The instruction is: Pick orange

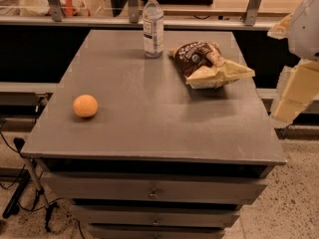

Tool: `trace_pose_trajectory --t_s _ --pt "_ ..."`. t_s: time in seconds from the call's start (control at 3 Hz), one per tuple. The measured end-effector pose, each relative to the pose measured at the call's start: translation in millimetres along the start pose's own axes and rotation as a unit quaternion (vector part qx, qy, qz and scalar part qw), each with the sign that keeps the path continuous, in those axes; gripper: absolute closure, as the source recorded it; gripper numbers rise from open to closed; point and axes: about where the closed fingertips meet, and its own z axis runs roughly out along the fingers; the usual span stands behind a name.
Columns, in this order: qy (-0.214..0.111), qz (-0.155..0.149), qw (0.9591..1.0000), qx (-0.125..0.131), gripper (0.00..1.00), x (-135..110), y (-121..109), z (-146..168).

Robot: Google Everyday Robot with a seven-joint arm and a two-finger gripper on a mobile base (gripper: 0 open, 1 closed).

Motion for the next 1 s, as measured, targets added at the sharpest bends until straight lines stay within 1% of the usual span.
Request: trace_pose_trajectory --t_s 0.33,0.67,1.0 --pt "-0.007 -0.003 1.0000 -0.001 0.00 -4.2 0.2 0.5" --pt "-0.048 -0.015 0.9985 -0.022 0.00 -32.2 4.0 15.7" --pt "-0.128 -0.025 0.9897 -0.059 0.00 -85.2 12.1 48.1"
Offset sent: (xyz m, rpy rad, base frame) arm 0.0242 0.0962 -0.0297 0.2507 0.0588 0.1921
